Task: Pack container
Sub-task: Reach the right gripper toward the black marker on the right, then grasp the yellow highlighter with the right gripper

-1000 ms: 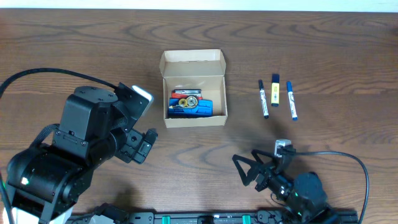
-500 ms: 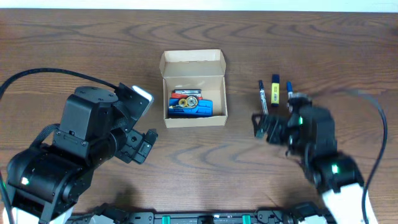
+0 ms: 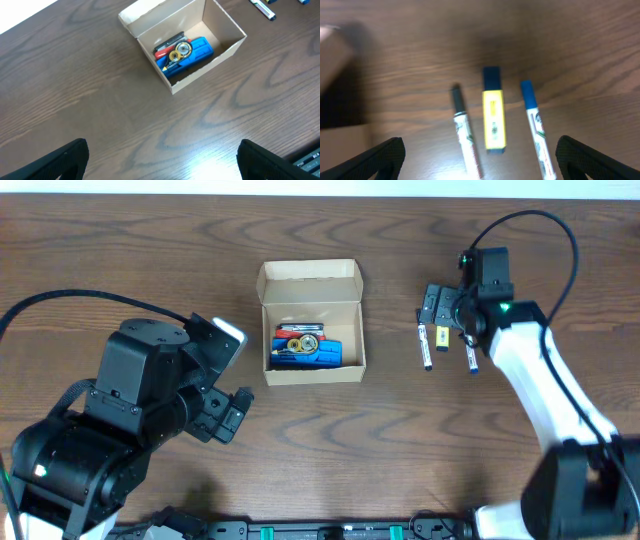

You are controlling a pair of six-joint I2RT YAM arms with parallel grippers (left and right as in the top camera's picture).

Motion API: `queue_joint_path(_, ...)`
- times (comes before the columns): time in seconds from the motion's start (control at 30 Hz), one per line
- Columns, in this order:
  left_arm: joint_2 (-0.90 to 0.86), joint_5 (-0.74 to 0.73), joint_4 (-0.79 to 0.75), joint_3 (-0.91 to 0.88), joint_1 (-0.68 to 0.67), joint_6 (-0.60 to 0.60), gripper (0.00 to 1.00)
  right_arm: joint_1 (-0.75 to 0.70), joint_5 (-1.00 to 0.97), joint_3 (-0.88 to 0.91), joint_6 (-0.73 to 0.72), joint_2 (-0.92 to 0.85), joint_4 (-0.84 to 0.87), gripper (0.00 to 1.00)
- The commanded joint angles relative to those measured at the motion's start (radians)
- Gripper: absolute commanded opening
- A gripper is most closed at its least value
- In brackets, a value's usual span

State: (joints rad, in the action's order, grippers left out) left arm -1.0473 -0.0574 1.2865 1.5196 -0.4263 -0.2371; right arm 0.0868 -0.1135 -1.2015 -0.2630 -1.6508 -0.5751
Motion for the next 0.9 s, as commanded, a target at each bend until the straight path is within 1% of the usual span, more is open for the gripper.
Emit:
queue_joint_path(0.0, 0.000, -0.011, 0.003, 0.000, 0.004, -0.010, 0.95, -0.042, 0.014, -0.055, 0.050, -0.088, 0.010, 0.97)
queue_joint_path(0.2, 0.000, -0.011, 0.003, 0.000, 0.004, -0.010, 0.95, -0.074, 0.021, -0.067, 0.070, -0.205, 0.069, 0.97)
queue_joint_path(0.4, 0.000, -0.011, 0.003, 0.000, 0.004, -0.010, 0.95, -0.080, 0.089, -0.067, 0.090, -0.277, 0.125, 0.93)
queue_joint_path(0.6, 0.000, -0.011, 0.003, 0.000, 0.004, -0.010, 0.95, -0.077, 0.105, -0.066, 0.097, -0.317, 0.130, 0.77)
queue_joint_path(0.87, 0.000, -0.011, 0.003, 0.000, 0.004, -0.010, 0.95, -0.073, 0.107, -0.066, 0.105, -0.352, 0.134, 0.68)
